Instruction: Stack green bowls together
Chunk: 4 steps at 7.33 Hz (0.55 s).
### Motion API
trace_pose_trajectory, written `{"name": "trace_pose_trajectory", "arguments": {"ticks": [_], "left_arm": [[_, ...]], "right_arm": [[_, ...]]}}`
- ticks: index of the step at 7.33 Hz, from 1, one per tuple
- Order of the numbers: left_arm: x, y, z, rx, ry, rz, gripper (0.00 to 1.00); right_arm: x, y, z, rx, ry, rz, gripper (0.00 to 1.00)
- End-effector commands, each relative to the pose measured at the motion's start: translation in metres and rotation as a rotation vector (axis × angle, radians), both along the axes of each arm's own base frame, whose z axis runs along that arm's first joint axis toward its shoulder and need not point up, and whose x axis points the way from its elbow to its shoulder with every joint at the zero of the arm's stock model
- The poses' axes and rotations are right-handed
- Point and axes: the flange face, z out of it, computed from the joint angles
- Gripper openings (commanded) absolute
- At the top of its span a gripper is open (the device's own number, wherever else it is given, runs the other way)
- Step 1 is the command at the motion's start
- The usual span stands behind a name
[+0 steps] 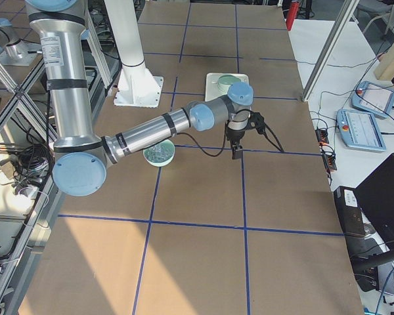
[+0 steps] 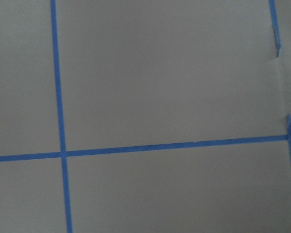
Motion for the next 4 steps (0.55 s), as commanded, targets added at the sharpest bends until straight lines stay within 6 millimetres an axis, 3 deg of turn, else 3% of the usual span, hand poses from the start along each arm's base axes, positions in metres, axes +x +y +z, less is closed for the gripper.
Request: {"name": "trace_pose_trajectory", "arguments": {"ticks": [1,2,3,4], "left_arm": [[-0.033,0.026,0.064,-0.034,-0.007,0.043,1.00],[-0.032,0.029,0.091,-0.063,-0.007,0.067,1.00],[-0.032,0.030,0.094,-0.068,-0.007,0.070,1.00],[-0.032,0.035,0.099,-0.075,-0.007,0.070,1.00]], "right_arm": [[0.091,0.035,0.116,0.013,-0.010,-0.084,1.00],[0.124,0.044,0.156,0.011,-0.046,-0.086,1.00],[0.140,0.051,0.186,0.007,-0.049,-0.099,1.00],[0.145,0.048,0.197,-0.018,-0.047,-0.085,1.00]]}}
